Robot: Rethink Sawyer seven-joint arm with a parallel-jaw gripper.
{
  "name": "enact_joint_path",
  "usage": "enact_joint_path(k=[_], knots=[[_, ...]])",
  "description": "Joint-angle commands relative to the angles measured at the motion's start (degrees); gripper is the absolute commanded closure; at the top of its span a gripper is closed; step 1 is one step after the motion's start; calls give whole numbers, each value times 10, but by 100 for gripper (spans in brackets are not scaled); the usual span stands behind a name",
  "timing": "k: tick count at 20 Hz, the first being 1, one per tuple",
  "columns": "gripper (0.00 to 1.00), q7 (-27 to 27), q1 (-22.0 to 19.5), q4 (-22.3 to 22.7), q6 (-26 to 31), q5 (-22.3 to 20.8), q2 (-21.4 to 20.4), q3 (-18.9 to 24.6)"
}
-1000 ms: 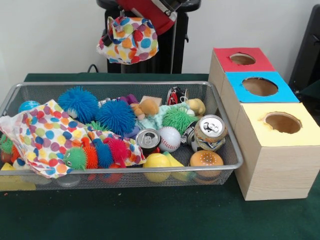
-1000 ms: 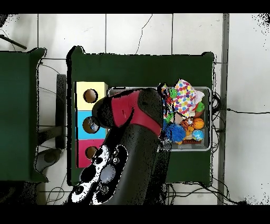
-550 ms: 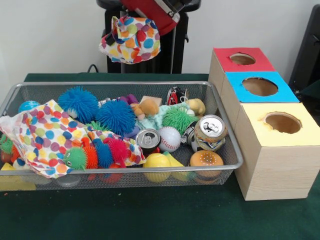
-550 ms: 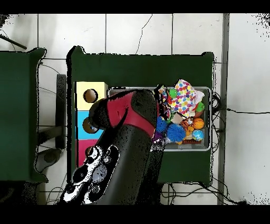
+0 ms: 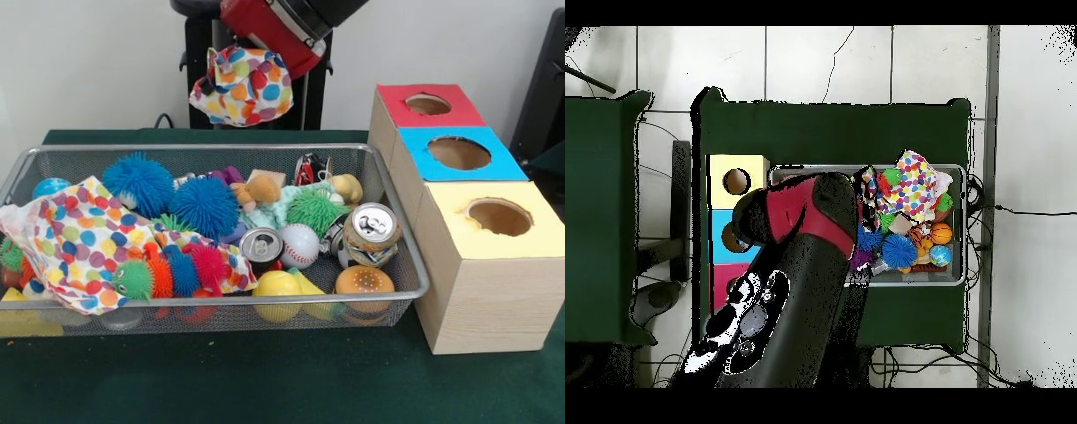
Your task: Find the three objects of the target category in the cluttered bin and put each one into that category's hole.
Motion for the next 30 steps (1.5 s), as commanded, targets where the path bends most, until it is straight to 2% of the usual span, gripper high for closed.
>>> enact_joint_path(k=[1, 12, 15, 30], knots=[[100, 162, -19, 56, -30, 53, 38, 54], [100, 159, -28, 80, -70, 96, 38, 58], [100, 143, -29, 79, -80, 99, 39, 58], [100, 150, -21, 84, -99, 117, 46, 40]])
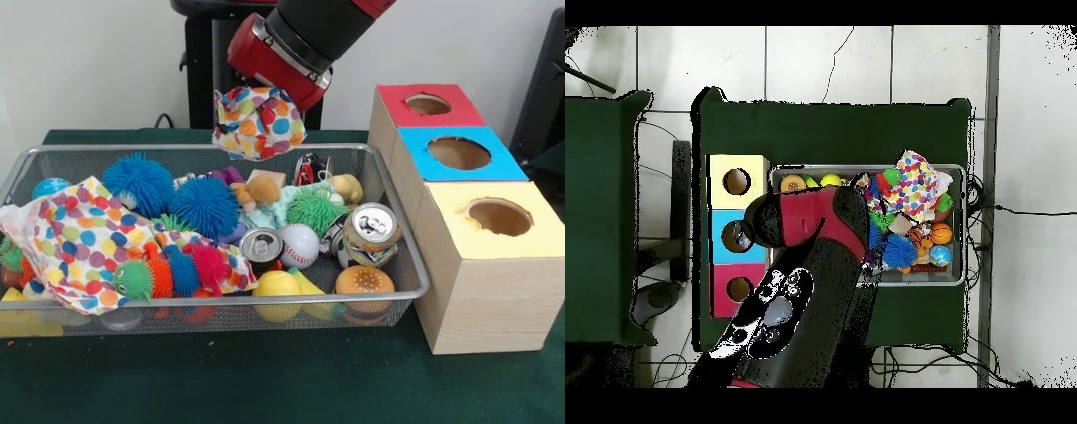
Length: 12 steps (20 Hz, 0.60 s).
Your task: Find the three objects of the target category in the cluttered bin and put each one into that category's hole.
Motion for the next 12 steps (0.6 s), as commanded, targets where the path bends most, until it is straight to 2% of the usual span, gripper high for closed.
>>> enact_joint_path(k=[1, 12], knots=[[100, 143, -8, 46, -31, 29, 27, 39], [100, 138, -7, 46, -31, 36, 30, 39]])
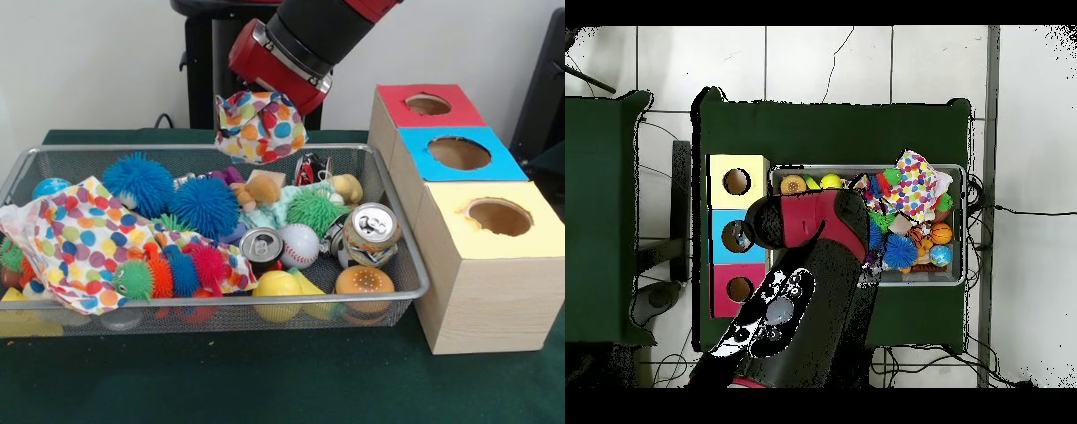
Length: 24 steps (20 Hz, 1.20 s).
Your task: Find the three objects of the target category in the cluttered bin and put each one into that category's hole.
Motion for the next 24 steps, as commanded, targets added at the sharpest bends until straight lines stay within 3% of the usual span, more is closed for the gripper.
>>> enact_joint_path(k=[1, 16, 24], knots=[[0, 145, -9, 43, -30, 34, 26, 40], [0, 144, -7, 48, -36, 44, 28, 34], [0, 36, -115, 120, -151, 21, -19, 103]])
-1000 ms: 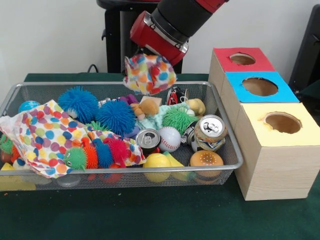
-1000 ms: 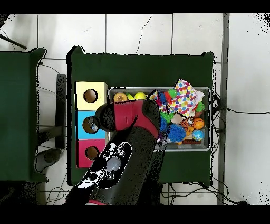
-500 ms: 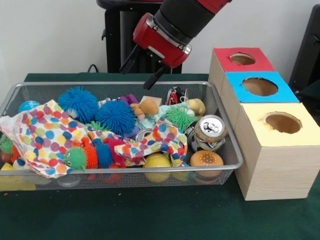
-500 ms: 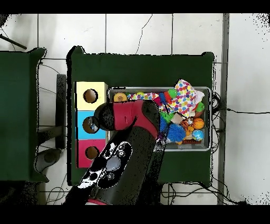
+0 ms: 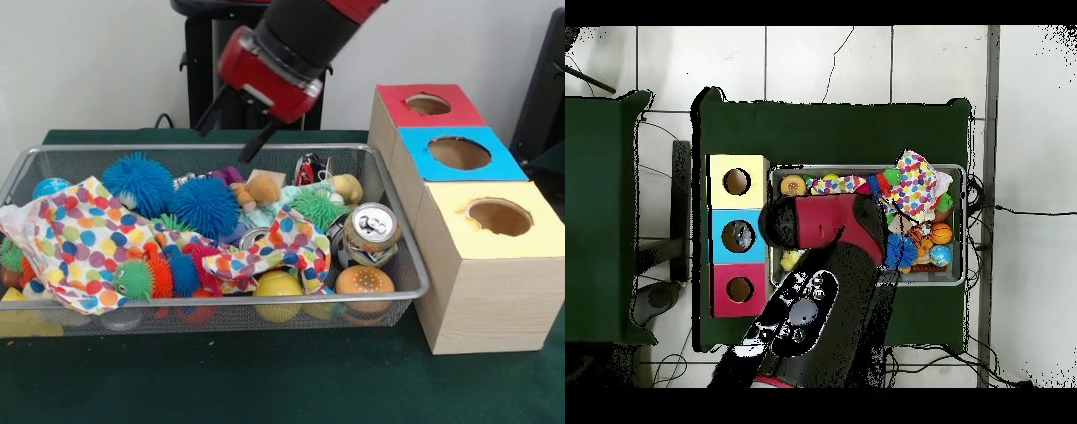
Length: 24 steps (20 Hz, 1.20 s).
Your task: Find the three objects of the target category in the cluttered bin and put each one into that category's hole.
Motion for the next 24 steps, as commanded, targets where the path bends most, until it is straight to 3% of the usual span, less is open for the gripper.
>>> enact_joint_path(k=[1, 4, 9, 24], knots=[[0, 26, -95, 103, -104, -3, -14, 100], [0, -7, -131, 111, -117, -14, -23, 125], [0, -14, -164, 120, -139, -24, -29, 152], [0, 1, -180, 124, -163, -60, -27, 161]])
